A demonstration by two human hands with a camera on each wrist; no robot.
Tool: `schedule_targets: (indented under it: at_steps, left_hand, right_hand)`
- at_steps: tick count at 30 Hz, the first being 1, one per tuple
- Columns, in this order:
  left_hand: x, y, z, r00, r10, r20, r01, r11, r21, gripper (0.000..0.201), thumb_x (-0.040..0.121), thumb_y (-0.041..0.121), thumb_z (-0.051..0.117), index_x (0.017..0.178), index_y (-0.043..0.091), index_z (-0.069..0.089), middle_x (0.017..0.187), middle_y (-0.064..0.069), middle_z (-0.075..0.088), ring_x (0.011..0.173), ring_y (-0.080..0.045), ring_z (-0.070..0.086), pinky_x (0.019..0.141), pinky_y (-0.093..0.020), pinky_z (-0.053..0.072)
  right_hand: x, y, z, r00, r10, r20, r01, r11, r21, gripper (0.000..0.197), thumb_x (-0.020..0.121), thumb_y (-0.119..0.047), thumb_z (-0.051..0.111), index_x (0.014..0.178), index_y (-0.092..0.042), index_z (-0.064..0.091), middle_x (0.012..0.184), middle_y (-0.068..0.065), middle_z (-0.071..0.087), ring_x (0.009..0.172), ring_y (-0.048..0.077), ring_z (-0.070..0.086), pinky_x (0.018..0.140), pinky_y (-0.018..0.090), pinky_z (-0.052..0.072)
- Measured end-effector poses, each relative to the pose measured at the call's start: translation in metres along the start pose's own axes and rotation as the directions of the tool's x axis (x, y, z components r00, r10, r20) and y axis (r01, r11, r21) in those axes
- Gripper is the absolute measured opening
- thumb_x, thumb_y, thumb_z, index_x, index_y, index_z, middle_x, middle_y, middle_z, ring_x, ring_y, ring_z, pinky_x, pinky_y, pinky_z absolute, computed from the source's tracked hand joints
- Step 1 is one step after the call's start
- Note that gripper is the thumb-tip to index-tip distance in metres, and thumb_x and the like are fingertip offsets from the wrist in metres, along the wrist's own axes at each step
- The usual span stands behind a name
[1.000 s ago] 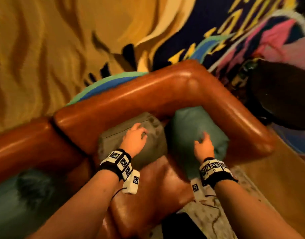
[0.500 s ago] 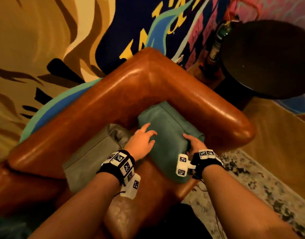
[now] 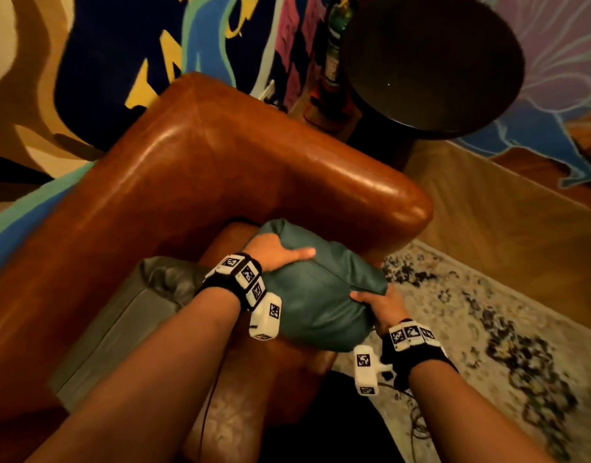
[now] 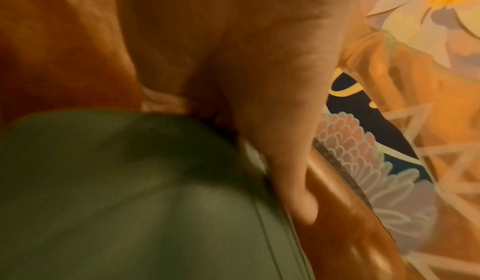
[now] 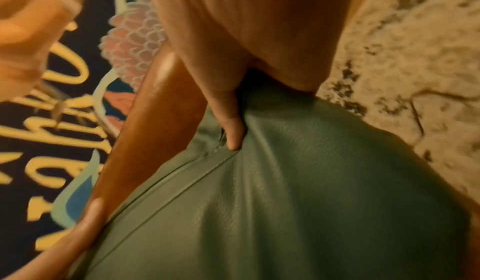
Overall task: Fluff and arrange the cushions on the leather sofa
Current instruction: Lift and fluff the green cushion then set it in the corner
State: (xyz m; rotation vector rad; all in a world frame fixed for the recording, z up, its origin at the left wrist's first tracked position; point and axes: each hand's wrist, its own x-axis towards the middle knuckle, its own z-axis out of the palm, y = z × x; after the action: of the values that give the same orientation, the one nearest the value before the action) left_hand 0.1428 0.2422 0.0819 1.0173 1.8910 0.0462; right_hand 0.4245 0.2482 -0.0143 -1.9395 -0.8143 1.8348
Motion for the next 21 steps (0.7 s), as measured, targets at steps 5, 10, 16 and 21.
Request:
schedule_targets:
  at_steps: [5, 10, 16, 21]
  left_hand:
    - [0.014, -0.023, 0.030, 0.983, -0.151, 0.108, 0.183, 0.887, -0.425, 0.091, 0.035, 0.059, 0.093, 0.111, 0.013, 0.073, 0.109, -0.004, 0.077, 0.098, -0.022, 0.072, 0.094, -0.040, 0.057]
    - [-0.025, -0.021, 0.018, 0.946, -0.260, 0.195, 0.325, 0.723, -0.609, 0.040, 0.068, 0.010, 0.084, 0.103, 0.003, 0.066, 0.092, -0.015, 0.073, 0.087, -0.033, 0.071, 0.079, -0.047, 0.060]
    - [-0.048, -0.031, 0.030, 0.955, -0.168, 0.246, 0.298, 0.558, -0.775, 0.054, 0.069, 0.006, 0.088, 0.118, 0.002, 0.067, 0.108, -0.021, 0.075, 0.098, -0.039, 0.073, 0.086, -0.053, 0.059]
    - [-0.055, -0.048, 0.028, 0.929, -0.139, 0.343, 0.363, 0.518, -0.775, 0.043, 0.078, 0.009, 0.081, 0.118, 0.002, 0.067, 0.106, -0.021, 0.075, 0.090, -0.035, 0.075, 0.068, -0.044, 0.062]
  right_hand:
    - [-0.008, -0.004, -0.012, 0.996, -0.034, -0.083, 0.038, 0.998, 0.048, 0.073, 0.042, -0.013, 0.092, 0.111, -0.006, 0.068, 0.103, 0.012, 0.076, 0.098, 0.033, 0.073, 0.087, 0.049, 0.058]
    - [-0.047, -0.019, -0.030, 0.995, 0.033, -0.090, -0.019, 0.987, 0.162, 0.035, 0.073, 0.006, 0.075, 0.105, 0.000, 0.061, 0.091, 0.018, 0.073, 0.093, 0.042, 0.068, 0.076, 0.045, 0.060]
    - [-0.045, -0.015, -0.065, 0.949, -0.131, -0.288, 0.100, 0.988, -0.121, 0.077, 0.047, -0.024, 0.099, 0.113, -0.015, 0.060, 0.114, 0.011, 0.069, 0.103, 0.031, 0.067, 0.094, 0.052, 0.054]
    - [-0.062, -0.020, -0.073, 0.968, -0.180, -0.173, 0.160, 0.980, -0.123, 0.038, 0.062, -0.009, 0.093, 0.089, -0.013, 0.066, 0.095, 0.010, 0.073, 0.093, 0.033, 0.069, 0.086, 0.048, 0.058]
